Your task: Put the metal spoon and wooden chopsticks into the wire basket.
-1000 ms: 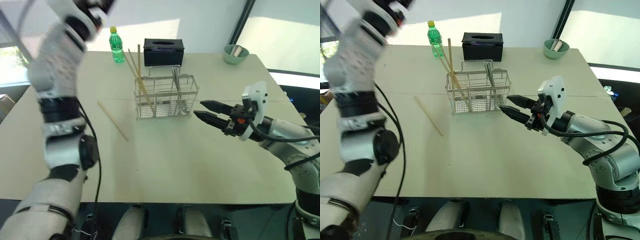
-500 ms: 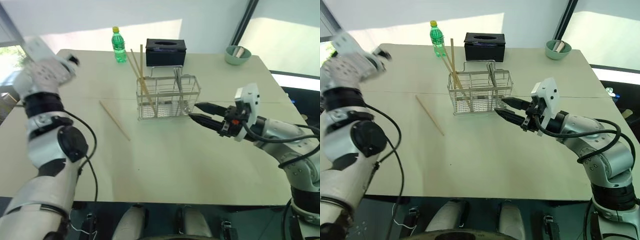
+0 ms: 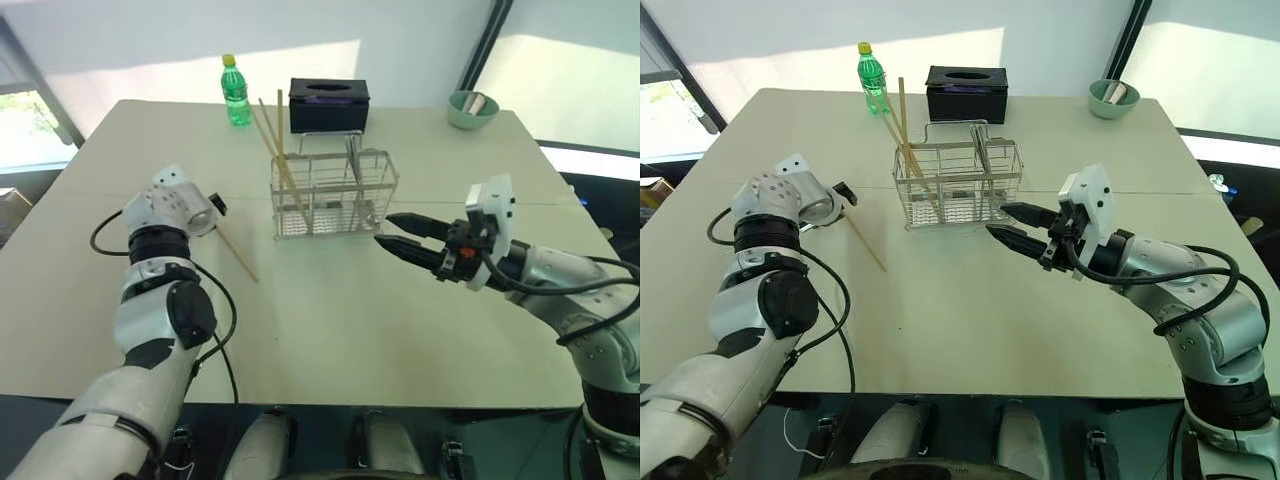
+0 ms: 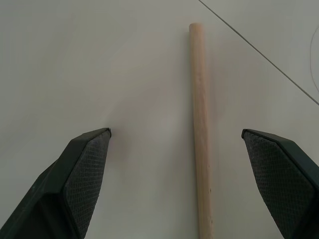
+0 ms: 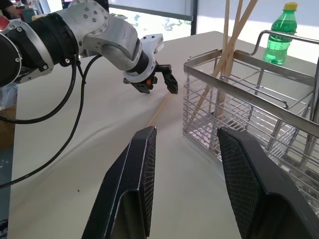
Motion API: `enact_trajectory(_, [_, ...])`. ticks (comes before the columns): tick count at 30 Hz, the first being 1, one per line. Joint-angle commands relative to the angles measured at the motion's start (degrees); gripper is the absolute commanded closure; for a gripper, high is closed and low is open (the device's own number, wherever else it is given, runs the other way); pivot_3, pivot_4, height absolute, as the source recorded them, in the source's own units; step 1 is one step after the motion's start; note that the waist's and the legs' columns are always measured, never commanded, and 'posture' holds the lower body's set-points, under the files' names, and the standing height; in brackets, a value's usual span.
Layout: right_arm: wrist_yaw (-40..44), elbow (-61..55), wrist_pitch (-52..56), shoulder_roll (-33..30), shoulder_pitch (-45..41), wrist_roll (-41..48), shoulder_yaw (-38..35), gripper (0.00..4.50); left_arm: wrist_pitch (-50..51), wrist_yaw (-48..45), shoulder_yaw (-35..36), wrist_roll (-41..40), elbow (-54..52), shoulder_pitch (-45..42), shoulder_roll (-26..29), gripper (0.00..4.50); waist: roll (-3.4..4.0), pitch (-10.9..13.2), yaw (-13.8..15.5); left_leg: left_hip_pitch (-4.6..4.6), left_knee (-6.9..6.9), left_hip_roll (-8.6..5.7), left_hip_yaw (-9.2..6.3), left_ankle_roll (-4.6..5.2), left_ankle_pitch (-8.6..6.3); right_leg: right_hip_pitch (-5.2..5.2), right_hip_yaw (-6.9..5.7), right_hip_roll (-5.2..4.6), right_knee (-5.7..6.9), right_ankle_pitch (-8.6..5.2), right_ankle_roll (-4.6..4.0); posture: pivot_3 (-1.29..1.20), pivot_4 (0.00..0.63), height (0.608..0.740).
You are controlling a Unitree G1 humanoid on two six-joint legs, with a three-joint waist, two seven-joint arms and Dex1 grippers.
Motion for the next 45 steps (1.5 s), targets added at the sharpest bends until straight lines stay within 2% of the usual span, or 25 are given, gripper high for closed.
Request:
enact_trajectory(1, [-1.1,-2.4,0.0,0.2,0.2,2.0,-2.7,2.51,-5.6,-1.7,-0.4,1.0,6.4,-0.1,1.6,0.86,0.09,-0.1,0.0,0.02,0.00,0.00,0.00,0.00,0.00,0.02,0.00,0.00,0.00,0.00,0.00,0.00,0.150,0.661])
enact_trajectory(8, [-2.1,-2.8,0.2,0.2,0.9,3.0,-3.3,2.51,-10.1,-2.4,-0.9,0.6,11.7,-1.6,3.1,4.46,0.21,-0.1,0.1,0.09,0.01,0.02,0.01,0.01,0.00,0.07,0.00,0.01,0.05,0.00,0.01,0.00,0.150,0.661])
enact_trajectory(16, [-2.0,-1.8,0.0,0.2,0.0,3.0,-2.9,2.51,-13.2,-7.4,-4.5,2.6,10.1,-3.4,5.3,4.46,0.12,-0.1,0.0,0.01,0.02,-0.03,0.01,0.03,-0.01,0.00,-0.01,-0.03,0.04,0.00,0.01,0.00,0.150,0.661])
enact_trajectory(23, [-1.2,-0.8,0.0,0.1,-1.6,2.6,-2.3,2.51,-19.1,-16.8,-8.1,4.1,1.7,-7.3,12.2,4.46,-0.10,0.0,-0.3,-0.11,-0.03,0.01,0.01,0.02,0.00,-0.16,0.00,0.00,0.02,0.01,0.00,0.00,0.150,0.661])
enact_trajectory(29, [-1.1,-0.3,-0.5,0.6,-1.7,2.1,-2.0,2.51,-15.5,-14.5,-5.0,1.7,3.5,-8.1,12.9,4.46,0.02,0.0,0.2,0.01,-0.03,-0.06,0.02,0.08,-0.04,-0.04,-0.01,-0.07,-0.03,0.00,0.01,0.00,0.150,0.661])
enact_trajectory(30, [-1.2,-0.3,-0.6,0.7,-1.7,2.0,-1.9,2.51,-14.6,-13.5,-4.4,1.3,3.9,-7.9,12.5,3.95,-0.01,0.0,0.1,0.01,-0.01,-0.06,0.00,0.09,-0.04,-0.04,-0.02,-0.07,-0.03,0.00,0.01,0.00,0.150,0.661])
enact_trajectory(32, [-1.2,-0.3,-0.5,0.8,-1.9,2.0,-1.8,2.51,-13.0,-11.8,-3.6,0.9,4.7,-7.4,11.3,3.29,-0.02,0.0,0.1,0.00,0.03,-0.06,0.00,0.10,-0.04,-0.03,-0.02,-0.06,-0.02,0.00,0.02,0.00,0.150,0.661])
enact_trajectory(35, [-1.1,-0.4,-0.5,0.9,-1.8,2.0,-1.9,2.51,-12.8,-11.3,-3.8,0.8,5.2,-6.5,8.5,1.76,-0.06,0.0,0.0,-0.05,0.03,-0.05,0.00,0.10,-0.04,-0.04,-0.02,-0.05,0.01,0.01,0.02,0.00,0.150,0.661])
enact_trajectory(40, [-1.3,-0.6,-0.3,0.8,-1.9,2.1,-2.0,2.51,-12.7,-9.3,-2.9,0.0,9.1,-5.9,4.2,1.76,-0.08,0.0,-0.1,-0.08,0.02,-0.04,0.01,0.08,-0.04,-0.07,-0.01,-0.05,0.00,0.01,0.02,0.00,0.150,0.661])
enact_trajectory(45, [-1.9,-1.0,0.1,0.7,-1.8,2.4,-2.5,2.51,-14.1,-6.5,-2.0,-0.3,13.5,-5.6,3.4,1.76,-0.08,0.0,-0.3,-0.07,0.01,-0.02,0.02,0.09,-0.04,-0.10,-0.01,-0.03,0.01,0.01,0.02,0.00,0.150,0.661])
